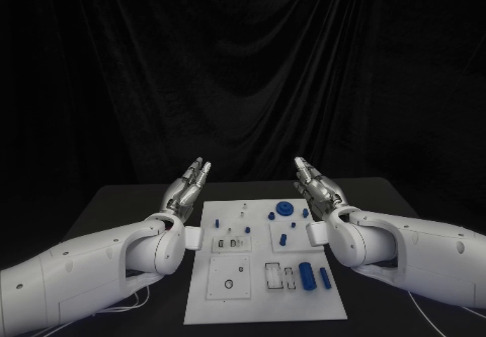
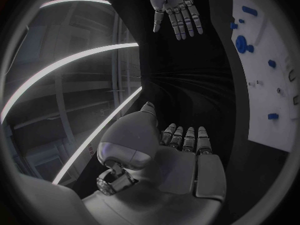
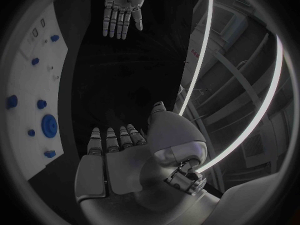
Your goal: Assemble the parts on the task board
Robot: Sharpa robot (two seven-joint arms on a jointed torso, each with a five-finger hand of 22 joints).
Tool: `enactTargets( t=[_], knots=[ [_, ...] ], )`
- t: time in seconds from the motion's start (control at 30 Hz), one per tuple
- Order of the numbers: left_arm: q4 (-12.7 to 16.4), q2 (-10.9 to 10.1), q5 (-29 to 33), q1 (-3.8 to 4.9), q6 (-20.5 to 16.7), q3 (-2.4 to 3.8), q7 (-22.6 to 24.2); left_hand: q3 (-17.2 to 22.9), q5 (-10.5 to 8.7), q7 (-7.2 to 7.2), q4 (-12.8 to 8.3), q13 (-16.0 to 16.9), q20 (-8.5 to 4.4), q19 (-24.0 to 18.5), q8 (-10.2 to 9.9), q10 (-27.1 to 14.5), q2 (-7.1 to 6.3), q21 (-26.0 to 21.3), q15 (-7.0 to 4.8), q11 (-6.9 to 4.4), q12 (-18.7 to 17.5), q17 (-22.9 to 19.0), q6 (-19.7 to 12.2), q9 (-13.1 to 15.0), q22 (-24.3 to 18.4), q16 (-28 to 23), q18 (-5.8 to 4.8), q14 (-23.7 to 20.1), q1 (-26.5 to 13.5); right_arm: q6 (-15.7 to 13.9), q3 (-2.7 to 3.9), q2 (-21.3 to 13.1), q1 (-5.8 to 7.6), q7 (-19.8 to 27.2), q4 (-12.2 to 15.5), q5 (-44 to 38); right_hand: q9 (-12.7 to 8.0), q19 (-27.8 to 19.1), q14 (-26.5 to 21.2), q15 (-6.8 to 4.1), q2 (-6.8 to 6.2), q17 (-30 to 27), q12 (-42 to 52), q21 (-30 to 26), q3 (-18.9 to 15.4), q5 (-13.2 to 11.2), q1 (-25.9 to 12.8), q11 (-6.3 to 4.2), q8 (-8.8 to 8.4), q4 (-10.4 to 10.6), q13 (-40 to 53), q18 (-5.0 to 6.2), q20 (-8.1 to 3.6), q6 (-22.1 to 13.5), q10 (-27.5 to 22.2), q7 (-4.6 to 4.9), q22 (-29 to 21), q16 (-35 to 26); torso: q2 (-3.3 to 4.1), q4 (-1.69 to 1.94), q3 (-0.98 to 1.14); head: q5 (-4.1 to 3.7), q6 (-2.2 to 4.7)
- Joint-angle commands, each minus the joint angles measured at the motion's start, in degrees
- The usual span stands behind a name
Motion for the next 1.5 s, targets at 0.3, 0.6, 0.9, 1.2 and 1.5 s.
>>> enactTargets(
  t=[0.3,0.6,0.9,1.2,1.5],
  knots=[
    [-2.44,0.56,5.69,3.67,29.05,-4.31,8.17,0.4,3.59,4.0,0.88,0.74,4.7,0.07,2.58,2.43,0.72,-0.35,0.29,3.82,0.87,-0.05,8.25,1.26,-0.08,-0.21,2.39,-0.02,6.22,24.36,-5.04,-1.14,4.42,-3.85,0.32,12.63,0.46,0.38,-0.03,4.82,-0.03,-0.09,-0.27,0.11,-0.56,0.69,4.43,4.12,1.12,0.59,-0.07,0.84,5.29,2.48,-0.01,2.76,0.22,-0.25,0.02,0.03,-0.02,0.0,0.0],
    [-3.55,0.75,7.4,5.25,38.35,-6.38,10.36,0.6,0.54,5.9,0.92,1.32,7.51,0.42,3.93,4.81,0.69,-0.03,3.19,6.32,3.64,0.23,11.24,1.6,0.17,0.17,2.34,0.41,3.93,26.69,-5.84,-1.3,5.07,-4.17,0.34,13.84,1.39,6.24,0.89,8.87,-0.09,0.61,4.27,4.19,-0.99,0.78,6.52,10.71,3.15,0.54,1.12,0.43,8.29,7.27,1.22,4.55,2.4,1.34,0.02,0.03,-0.02,0.0,0.0],
    [-4.43,-3.73,-6.37,5.0,36.29,-6.67,15.66,-0.17,-1.54,6.85,0.86,1.91,9.74,2.02,4.78,8.55,0.55,1.16,5.22,8.37,7.56,1.29,14.62,1.84,0.85,2.19,2.54,3.46,3.95,32.71,-5.84,-6.89,5.52,-0.94,1.16,7.45,2.89,20.34,12.89,12.97,-1.01,3.04,21.08,9.8,2.63,17.61,21.56,15.21,12.07,-6.33,3.08,0.25,12.29,16.48,5.32,10.11,3.72,12.45,2.33,0.92,-0.08,-1.18,-3.24],
    [-4.57,-4.98,-6.89,5.0,35.02,-6.67,18.82,-1.06,-3.16,3.79,0.81,1.82,8.51,1.86,3.39,7.89,0.61,1.06,3.44,7.6,7.97,0.81,13.37,1.63,0.69,1.38,2.81,2.31,4.75,26.04,-5.84,-9.53,8.54,-5.19,2.5,2.91,3.82,41.89,31.63,12.56,-3.17,5.54,41.03,17.54,5.39,16.02,33.7,18.01,21.56,-15.68,4.96,0.94,11.9,21.52,12.1,12.15,5.5,25.69,3.22,1.75,-0.47,-1.05,-6.31],
    [-4.57,-6.3,-6.96,5.01,35.39,-6.67,20.01,-0.54,-1.86,4.5,0.85,1.78,8.11,1.55,3.2,7.33,0.74,0.85,3.2,7.29,7.88,0.8,13.56,1.64,0.57,1.12,2.77,2.06,5.0,22.87,-5.84,-9.48,14.03,-14.53,1.51,-7.81,3.67,49.73,42.85,10.25,-3.42,6.61,45.54,23.44,4.53,14.93,34.36,19.32,25.55,-17.33,4.45,1.07,9.38,21.69,15.48,12.72,8.07,31.26,5.21,1.99,-0.92,-0.88,-8.28]
  ],
)
